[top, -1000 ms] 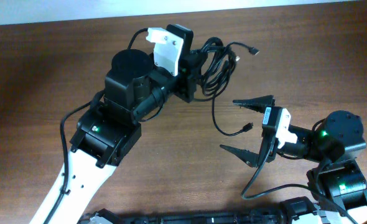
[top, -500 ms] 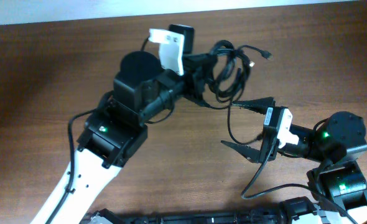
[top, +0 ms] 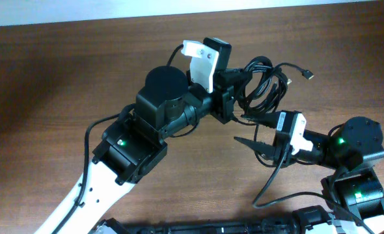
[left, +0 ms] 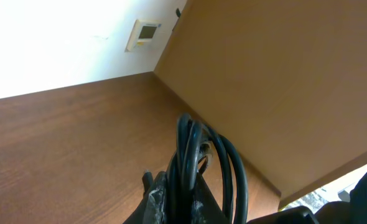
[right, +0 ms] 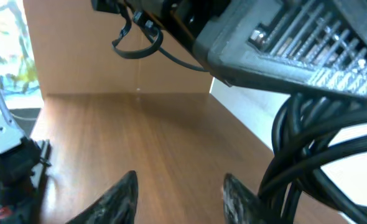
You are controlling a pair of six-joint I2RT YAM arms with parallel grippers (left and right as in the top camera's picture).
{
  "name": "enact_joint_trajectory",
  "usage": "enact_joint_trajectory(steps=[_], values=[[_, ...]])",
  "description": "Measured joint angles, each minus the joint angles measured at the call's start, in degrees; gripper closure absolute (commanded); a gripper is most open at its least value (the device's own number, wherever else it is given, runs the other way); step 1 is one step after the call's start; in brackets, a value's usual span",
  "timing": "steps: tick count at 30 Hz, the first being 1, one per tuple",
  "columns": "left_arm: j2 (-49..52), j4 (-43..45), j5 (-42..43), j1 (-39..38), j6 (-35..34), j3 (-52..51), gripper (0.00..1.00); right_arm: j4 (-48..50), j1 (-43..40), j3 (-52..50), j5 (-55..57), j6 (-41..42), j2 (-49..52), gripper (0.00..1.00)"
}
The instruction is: Untangle cables
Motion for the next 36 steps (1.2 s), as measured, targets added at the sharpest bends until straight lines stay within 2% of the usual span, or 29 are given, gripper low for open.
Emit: enact_joint_trajectory(steps=[6, 16, 25, 26, 29, 30, 36], values=[[0.0, 0.0, 1.0, 0.0, 0.9, 0.0, 1.00, -0.2, 0.0, 0.0, 0.3, 0.0, 0.0, 0.59], [0.0, 0.0, 1.0, 0.0, 10.4, 0.0, 1.00, -2.3, 0.0, 0.0, 7.4, 0.0, 0.0, 0.59], [0.0, 0.4, 1.2, -2.6, 12.6, 0.0, 1.00, -1.5, 0.0, 0.0, 9.5, 0.0, 0.0, 0.59], [0.0, 0.6, 1.2, -2.9, 12.7, 0.0, 1.00, -1.4, 0.0, 0.0, 9.5, -0.1, 0.0, 0.63], [0.0, 0.9, 1.2, -3.3, 12.9, 0.0, 1.00, -1.2, 0.0, 0.0, 9.7, -0.3, 0.0, 0.94], [0.0, 0.9, 1.2, -3.5, 12.9, 0.0, 1.00, -1.2, 0.0, 0.0, 9.7, 0.1, 0.0, 0.96], [0.0, 0.8, -0.2, -4.0, 12.9, 0.0, 1.00, -1.5, 0.0, 0.0, 10.4, 0.1, 0.0, 0.96]])
